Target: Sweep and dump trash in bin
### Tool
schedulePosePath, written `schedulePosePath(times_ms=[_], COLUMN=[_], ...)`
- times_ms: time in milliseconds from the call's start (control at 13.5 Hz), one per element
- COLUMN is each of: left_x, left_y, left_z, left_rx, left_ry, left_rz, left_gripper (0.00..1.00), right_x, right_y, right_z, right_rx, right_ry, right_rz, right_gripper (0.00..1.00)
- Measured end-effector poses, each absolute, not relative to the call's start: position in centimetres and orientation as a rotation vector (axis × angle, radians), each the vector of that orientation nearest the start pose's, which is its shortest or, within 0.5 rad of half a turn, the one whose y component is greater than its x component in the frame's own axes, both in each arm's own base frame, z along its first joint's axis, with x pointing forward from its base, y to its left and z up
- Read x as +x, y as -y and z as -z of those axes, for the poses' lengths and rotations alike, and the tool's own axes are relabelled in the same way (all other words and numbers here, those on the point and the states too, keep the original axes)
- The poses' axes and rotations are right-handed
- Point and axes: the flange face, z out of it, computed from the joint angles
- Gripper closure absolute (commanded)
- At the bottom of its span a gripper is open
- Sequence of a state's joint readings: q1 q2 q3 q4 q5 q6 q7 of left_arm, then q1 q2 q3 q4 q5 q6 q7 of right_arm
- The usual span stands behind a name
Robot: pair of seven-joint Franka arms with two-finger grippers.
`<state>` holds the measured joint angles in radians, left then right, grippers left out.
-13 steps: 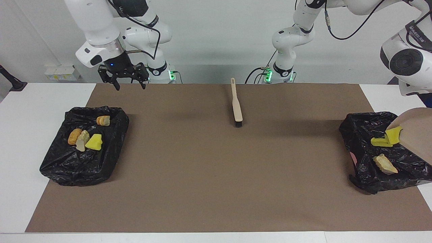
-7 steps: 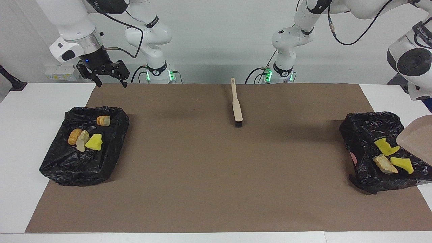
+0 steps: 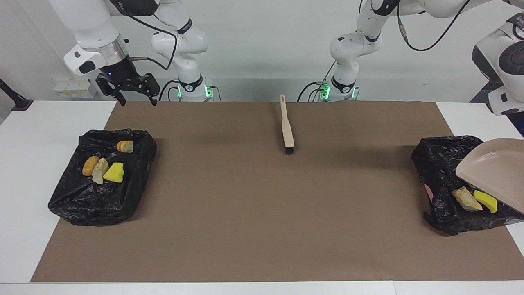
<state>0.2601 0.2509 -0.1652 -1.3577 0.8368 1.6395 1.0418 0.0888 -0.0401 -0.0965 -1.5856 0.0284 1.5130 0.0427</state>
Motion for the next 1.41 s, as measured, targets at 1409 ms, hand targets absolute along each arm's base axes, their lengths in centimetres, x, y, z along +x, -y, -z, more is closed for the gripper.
schedulePosePath(times_ms=[1409], left_x=[54.9], left_y=[33.1], left_z=[-45.6], left_rx=[-3.206], left_ry=[-0.141], left_rz=[0.052], left_gripper=[1.0], right_x=[53.6], right_y=[0.2], right_z=[-63.4], right_rx=[-3.109], right_ry=[-0.076], right_rz=[-0.052], right_gripper=[0.0])
